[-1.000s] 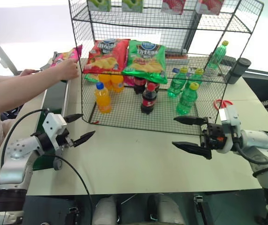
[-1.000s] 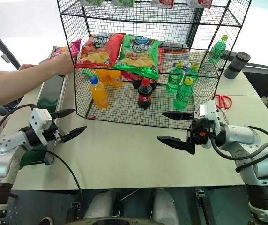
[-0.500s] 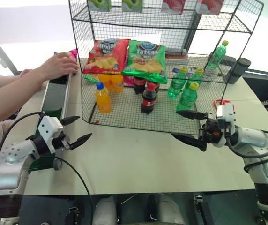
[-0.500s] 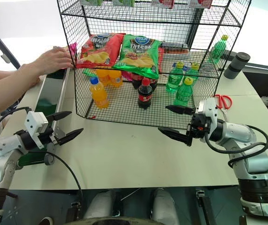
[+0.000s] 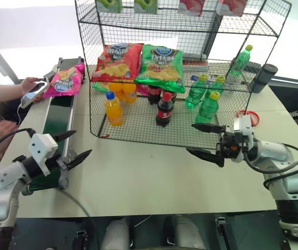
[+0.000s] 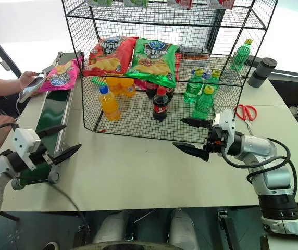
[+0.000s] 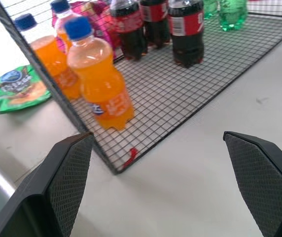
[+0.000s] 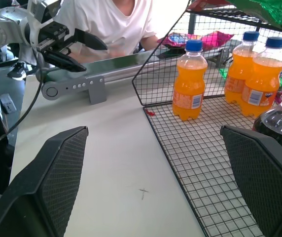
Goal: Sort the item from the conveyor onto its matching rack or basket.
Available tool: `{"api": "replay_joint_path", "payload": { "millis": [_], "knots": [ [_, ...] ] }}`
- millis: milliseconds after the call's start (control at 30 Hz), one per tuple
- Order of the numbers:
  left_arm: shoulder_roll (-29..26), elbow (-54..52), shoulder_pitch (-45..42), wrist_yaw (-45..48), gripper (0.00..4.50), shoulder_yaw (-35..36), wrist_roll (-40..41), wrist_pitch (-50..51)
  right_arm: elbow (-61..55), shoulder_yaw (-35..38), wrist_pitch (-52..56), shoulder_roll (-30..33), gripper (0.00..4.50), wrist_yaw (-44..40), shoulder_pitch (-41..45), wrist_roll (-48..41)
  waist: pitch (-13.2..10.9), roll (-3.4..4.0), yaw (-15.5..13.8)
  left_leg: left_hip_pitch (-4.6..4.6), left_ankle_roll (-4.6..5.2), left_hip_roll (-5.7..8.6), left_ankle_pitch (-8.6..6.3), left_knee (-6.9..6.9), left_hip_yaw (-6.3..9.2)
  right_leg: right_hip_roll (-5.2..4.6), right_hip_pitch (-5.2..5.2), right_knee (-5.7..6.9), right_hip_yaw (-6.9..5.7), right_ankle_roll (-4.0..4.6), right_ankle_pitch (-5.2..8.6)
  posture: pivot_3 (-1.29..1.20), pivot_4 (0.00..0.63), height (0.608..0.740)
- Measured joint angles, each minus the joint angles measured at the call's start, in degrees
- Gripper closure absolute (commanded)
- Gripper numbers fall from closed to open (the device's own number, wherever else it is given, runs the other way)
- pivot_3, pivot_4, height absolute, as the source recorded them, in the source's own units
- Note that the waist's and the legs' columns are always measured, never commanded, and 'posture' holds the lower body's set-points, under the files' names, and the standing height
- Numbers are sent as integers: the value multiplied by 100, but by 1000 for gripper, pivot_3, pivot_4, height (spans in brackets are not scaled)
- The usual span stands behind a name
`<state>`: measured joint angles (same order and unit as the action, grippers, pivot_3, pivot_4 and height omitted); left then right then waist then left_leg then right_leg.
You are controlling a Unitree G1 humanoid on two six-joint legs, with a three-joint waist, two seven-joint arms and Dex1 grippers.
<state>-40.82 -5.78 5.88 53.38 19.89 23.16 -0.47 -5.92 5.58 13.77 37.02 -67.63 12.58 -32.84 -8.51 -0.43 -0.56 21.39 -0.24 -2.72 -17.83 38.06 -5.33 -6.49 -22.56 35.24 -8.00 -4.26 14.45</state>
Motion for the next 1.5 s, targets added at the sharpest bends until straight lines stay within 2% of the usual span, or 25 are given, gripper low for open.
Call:
{"api": "replay_joint_path", "payload": {
  "millis": [233,400,667,833,1000,1500],
  "knots": [
    [127,-410,598,-531,0,488,-27,-6,195,-102,-67,-54,30,-124,144,70,0,0,0,-2,0,0,0,0,0,-2,1,1,0,1,0,0,150,740],
    [218,-519,1124,-761,0,830,-380,-460,487,-260,-184,-130,30,-256,352,174,1,-1,14,-1,0,-2,-1,-1,-2,-1,-3,1,0,1,0,0,150,740],
    [-52,-59,1506,-1432,0,1244,-1970,-1777,659,-416,-311,-231,30,-398,465,291,1,-1,-4,1,2,-2,-2,-2,-6,-2,-7,-1,0,2,0,0,150,740],
    [-222,313,1579,-2186,0,1532,-2849,-2206,712,-510,-355,-255,30,-490,487,323,1,-1,-3,1,2,-3,-2,-3,-7,-5,-8,0,0,2,0,0,150,740],
    [-303,579,1559,-2689,0,1432,-3491,-2418,709,-605,-363,-348,30,-501,481,333,1,-1,-6,1,3,-3,-3,-4,-8,-9,-10,0,0,1,0,0,150,740],
    [-411,1044,1098,-2864,0,733,-3526,-2500,709,-637,-551,-373,30,-416,462,505,3,-4,25,1,3,-4,-3,-6,-16,-23,-13,4,-1,1,-1,0,150,740]
  ]
}}
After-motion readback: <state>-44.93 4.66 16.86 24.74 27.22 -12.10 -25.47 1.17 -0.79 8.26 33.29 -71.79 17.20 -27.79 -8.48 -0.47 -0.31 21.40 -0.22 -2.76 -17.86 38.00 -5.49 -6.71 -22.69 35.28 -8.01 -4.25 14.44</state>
